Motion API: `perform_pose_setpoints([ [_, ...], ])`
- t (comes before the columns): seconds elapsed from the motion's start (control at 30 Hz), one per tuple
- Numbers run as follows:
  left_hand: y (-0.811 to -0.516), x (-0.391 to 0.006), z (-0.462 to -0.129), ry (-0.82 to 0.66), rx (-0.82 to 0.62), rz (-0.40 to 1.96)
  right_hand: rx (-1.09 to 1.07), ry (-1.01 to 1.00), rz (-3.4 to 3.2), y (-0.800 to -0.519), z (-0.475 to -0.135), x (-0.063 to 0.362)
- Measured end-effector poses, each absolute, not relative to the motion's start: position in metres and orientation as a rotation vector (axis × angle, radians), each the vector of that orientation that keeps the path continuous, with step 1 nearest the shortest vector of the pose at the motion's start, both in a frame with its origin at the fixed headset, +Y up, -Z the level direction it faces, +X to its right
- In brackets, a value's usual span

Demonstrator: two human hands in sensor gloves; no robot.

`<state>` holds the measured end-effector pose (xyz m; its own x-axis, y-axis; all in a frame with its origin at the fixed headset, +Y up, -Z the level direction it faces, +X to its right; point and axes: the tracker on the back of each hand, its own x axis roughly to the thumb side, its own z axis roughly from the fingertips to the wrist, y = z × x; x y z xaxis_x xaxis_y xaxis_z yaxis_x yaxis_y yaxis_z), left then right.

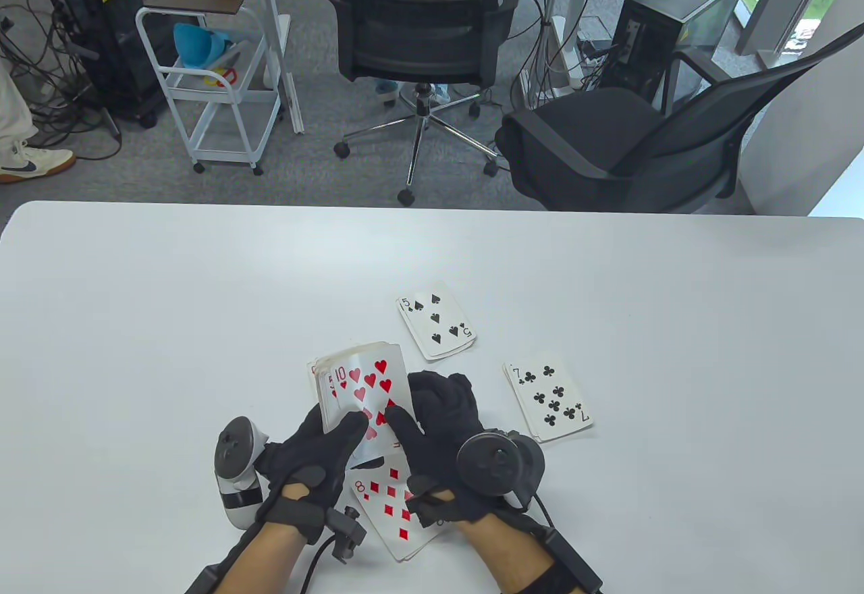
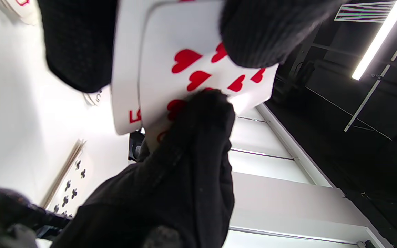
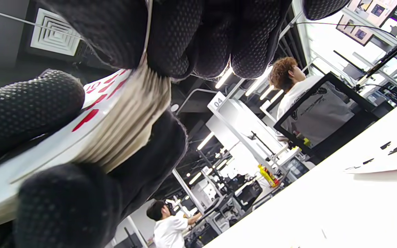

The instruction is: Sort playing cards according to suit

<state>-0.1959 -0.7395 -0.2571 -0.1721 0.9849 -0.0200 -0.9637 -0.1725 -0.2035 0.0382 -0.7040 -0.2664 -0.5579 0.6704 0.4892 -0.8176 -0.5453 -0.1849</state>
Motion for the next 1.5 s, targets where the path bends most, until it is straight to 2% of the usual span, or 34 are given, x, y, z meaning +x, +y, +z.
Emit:
perform_pose_setpoints([
  [0.23,-0.738,-0.199,-0.258,-0.150,-0.165,1.759,0.419,-0.469,2.174,-0.709,-0.270,0.040],
  [0.53,-0.733,-0.216,-0.261,-0.117,-0.073,1.775,0.383,-0.349,2.238,-0.709,-0.277,0.044],
  [0.7,-0.720,-0.229,-0.260,-0.153,0.016,1.821,0.278,-0.251,2.182,-0.714,-0.287,0.057],
  [0.9,-0.708,-0.235,-0.260,-0.217,0.059,1.904,0.216,-0.098,2.164,-0.725,-0.298,0.059],
  [1.1,-0.702,-0.238,-0.260,-0.246,0.081,1.930,0.220,0.057,2.340,-0.725,-0.321,0.038],
  [1.3,-0.701,-0.242,-0.260,-0.245,0.082,1.966,0.252,0.204,2.508,-0.724,-0.351,-0.005],
  [1.5,-0.701,-0.242,-0.260,-0.243,0.082,1.980,0.211,0.339,2.662,-0.735,-0.370,-0.047],
])
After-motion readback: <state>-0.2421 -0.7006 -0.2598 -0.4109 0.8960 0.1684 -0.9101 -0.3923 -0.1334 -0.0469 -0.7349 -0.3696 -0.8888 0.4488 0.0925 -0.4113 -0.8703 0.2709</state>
